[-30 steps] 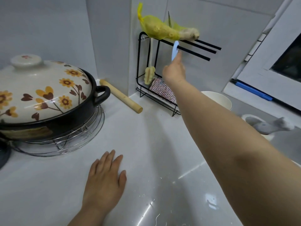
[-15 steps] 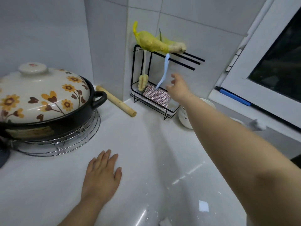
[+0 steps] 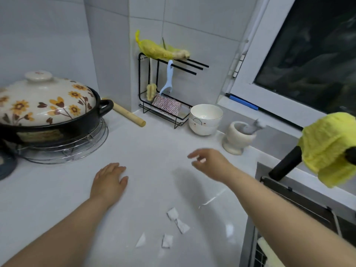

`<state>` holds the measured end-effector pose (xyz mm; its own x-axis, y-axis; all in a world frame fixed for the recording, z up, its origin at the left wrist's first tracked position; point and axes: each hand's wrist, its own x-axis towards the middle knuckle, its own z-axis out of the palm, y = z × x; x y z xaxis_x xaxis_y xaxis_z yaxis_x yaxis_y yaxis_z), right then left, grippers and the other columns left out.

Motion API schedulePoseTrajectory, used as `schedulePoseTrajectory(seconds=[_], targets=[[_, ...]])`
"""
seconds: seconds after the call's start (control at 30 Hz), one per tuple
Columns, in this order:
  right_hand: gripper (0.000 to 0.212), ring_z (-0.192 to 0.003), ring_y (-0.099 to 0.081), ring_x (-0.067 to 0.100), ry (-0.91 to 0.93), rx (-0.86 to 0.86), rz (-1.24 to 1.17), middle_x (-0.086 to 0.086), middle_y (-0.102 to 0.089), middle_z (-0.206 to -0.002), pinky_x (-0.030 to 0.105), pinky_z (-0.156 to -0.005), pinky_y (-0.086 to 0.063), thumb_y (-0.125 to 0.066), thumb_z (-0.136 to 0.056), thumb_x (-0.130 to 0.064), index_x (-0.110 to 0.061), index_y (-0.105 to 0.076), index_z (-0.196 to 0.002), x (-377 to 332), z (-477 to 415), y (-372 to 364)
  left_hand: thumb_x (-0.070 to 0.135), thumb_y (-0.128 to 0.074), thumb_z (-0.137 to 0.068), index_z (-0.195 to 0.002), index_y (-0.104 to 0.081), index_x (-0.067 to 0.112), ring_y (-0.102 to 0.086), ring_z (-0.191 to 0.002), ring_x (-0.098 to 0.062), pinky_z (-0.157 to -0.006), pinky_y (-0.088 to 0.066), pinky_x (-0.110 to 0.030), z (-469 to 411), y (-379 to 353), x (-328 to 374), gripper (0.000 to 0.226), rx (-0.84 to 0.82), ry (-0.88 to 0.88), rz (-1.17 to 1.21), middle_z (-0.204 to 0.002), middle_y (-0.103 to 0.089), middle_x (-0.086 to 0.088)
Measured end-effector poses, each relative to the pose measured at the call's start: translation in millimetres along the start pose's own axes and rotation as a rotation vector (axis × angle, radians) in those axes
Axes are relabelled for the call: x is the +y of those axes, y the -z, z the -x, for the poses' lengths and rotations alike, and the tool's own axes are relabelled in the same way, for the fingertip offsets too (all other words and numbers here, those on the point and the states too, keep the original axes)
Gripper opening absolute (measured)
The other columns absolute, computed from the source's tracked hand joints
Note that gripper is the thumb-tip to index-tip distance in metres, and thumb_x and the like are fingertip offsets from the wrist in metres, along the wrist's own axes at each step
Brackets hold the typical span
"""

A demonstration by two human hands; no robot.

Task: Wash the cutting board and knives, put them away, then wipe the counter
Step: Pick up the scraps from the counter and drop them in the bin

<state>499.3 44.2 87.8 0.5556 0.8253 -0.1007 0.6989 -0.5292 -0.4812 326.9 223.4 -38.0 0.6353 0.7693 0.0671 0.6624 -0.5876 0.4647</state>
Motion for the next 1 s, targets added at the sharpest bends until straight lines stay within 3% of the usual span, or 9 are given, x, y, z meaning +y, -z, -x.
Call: schedulePoseTrajectory(seconds=[0.1, 0.3, 0.43, 0.57, 0.7, 0.77, 0.87, 0.93, 1.0], targets=[[0.032, -0.098, -0.054, 0.015, -0.035, -0.081, -0.039, 0.001, -0.054, -0.121, 0.014, -0.081, -0.035, -0.055, -0.09, -0.015, -0.016, -0.058, -0.121, 22.9, 42.2, -34.8, 0.019, -0.056, -0.087, -0.119, -0.06, 0.01, -0.038, -0.131, -0.025, -0.11, -0.022, -0.029, 37.8, 9.1, 0.7, 0.033, 0.027, -0.055, 0.119, -0.138, -0.047, -0.008], [0.036, -0.077, -0.041, -0.011, -0.046, -0.068, -0.152, -0.027, -0.036, -0.091, 0.003, -0.072, -0.031, -0.055, -0.088, -0.022, -0.022, -0.053, -0.124, 32.1, 91.9, -91.2, 0.056, -0.036, -0.071, -0.099, -0.071, 0.009, -0.053, -0.114, -0.021, -0.098, -0.031, -0.024, 124.6, 2.5, -9.7, 0.065, 0.03, -0.072, 0.16, -0.112, -0.067, -0.01], [0.03, -0.103, -0.048, 0.006, -0.055, -0.021, -0.146, -0.009, -0.051, -0.107, 0.015, -0.082, -0.035, -0.049, -0.086, -0.019, -0.024, -0.058, -0.114, 22.7, 96.8, -107.5, 0.056, -0.029, -0.088, -0.093, -0.072, 0.014, -0.043, -0.107, -0.015, -0.103, -0.009, -0.008, 136.7, -6.5, -15.6, 0.06, -0.035, -0.174, 0.024, -0.103, -0.071, -0.006], [0.02, -0.09, -0.041, 0.005, -0.008, 0.009, -0.047, -0.007, -0.045, -0.094, 0.016, -0.075, -0.035, -0.047, -0.09, -0.014, -0.015, -0.061, -0.105, 27.0, 91.1, -118.7, 0.04, -0.042, -0.076, -0.089, -0.072, 0.013, -0.044, -0.105, -0.013, -0.099, -0.022, -0.013, 137.7, -9.1, -14.2, 0.042, 0.028, -0.176, 0.068, -0.1, -0.071, -0.005], [0.022, -0.078, -0.045, 0.005, -0.024, 0.092, -0.133, -0.015, -0.042, -0.076, 0.007, -0.063, -0.033, -0.049, -0.09, -0.014, -0.028, -0.051, -0.073, 17.7, 93.4, -116.9, 0.02, -0.051, -0.09, -0.084, -0.067, 0.025, -0.052, -0.095, -0.003, -0.083, -0.029, 0.006, 146.3, 13.1, 13.4, 0.018, 0.22, 0.126, 0.584, -0.099, -0.063, 0.004], [0.03, -0.071, -0.048, -0.001, 0.002, 0.133, -0.225, -0.017, -0.045, -0.075, 0.003, -0.064, -0.034, -0.055, -0.087, -0.013, -0.034, -0.048, -0.067, 1.3, 94.9, -119.0, 0.012, -0.043, -0.095, -0.084, -0.062, 0.023, -0.057, -0.091, -0.012, -0.085, -0.04, -0.012, 149.9, 24.6, 31.9, 0.024, 0.135, 0.421, 1.031, -0.095, -0.062, 0.002], [0.006, -0.075, -0.049, -0.003, 0.196, 0.274, -0.252, -0.013, -0.06, -0.071, -0.002, -0.066, -0.032, -0.058, -0.075, -0.022, -0.025, -0.062, -0.073, -34.0, 99.6, -132.0, 0.026, -0.033, -0.098, -0.093, -0.059, 0.01, -0.059, -0.086, -0.019, -0.072, -0.054, -0.034, 151.1, 33.0, 47.8, 0.031, -0.102, 0.723, 1.686, -0.095, -0.061, -0.007], [0.014, -0.075, -0.046, 0.003, 0.32, 0.232, -0.212, -0.012, -0.065, -0.07, 0.003, -0.067, -0.03, -0.053, -0.07, -0.03, -0.026, -0.064, -0.075, -53.1, 104.4, -142.3, 0.032, -0.033, -0.097, -0.099, -0.058, 0.006, -0.065, -0.074, -0.023, -0.054, -0.057, -0.03, 151.2, 33.5, 49.8, 0.036, -0.197, 0.822, 1.832, -0.09, -0.062, -0.011], [0.018, -0.078, -0.045, 0.004, 0.382, 0.172, -0.18, -0.011, -0.067, -0.076, 0.005, -0.071, -0.03, -0.052, -0.071, -0.035, -0.028, -0.065, -0.082, -61.1, 107.2, -146.2, 0.034, -0.035, -0.096, -0.098, -0.059, 0.005, -0.068, -0.06, -0.022, -0.054, -0.058, -0.032, 150.9, 35.6, 48.0, 0.038, -0.213, 0.881, 1.927, -0.086, -0.063, -0.013]])
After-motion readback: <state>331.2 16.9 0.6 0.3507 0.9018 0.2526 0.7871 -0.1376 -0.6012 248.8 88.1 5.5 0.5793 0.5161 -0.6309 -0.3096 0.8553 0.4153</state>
